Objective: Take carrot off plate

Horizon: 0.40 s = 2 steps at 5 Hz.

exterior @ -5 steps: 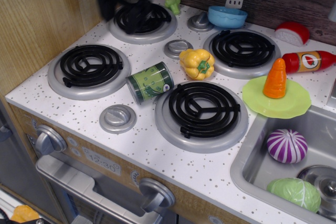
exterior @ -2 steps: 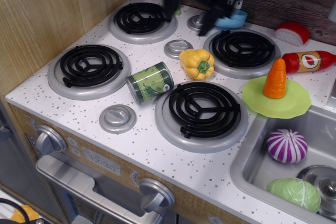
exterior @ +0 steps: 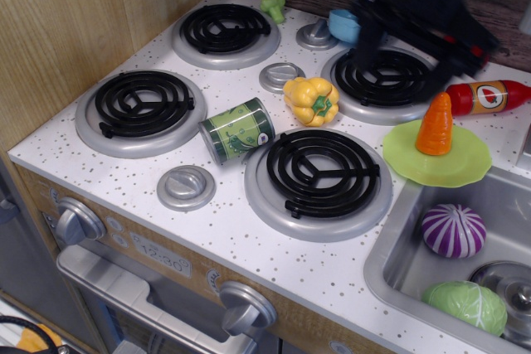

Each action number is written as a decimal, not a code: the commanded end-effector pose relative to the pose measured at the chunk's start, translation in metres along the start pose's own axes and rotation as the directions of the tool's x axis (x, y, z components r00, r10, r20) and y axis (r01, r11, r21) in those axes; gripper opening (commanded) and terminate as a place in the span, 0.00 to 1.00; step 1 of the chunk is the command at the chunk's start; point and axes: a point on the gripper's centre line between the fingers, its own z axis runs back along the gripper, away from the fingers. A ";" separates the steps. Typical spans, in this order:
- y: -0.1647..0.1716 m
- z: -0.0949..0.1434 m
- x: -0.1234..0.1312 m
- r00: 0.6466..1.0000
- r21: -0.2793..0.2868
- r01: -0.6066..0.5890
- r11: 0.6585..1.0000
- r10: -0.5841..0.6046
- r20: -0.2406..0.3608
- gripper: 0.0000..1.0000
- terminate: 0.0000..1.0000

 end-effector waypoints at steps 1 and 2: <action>-0.019 0.004 0.033 0.997 -0.055 -0.051 0.997 0.054 0.056 1.00 0.00; -0.025 -0.013 0.044 0.993 -0.067 -0.062 0.996 0.068 0.095 1.00 0.00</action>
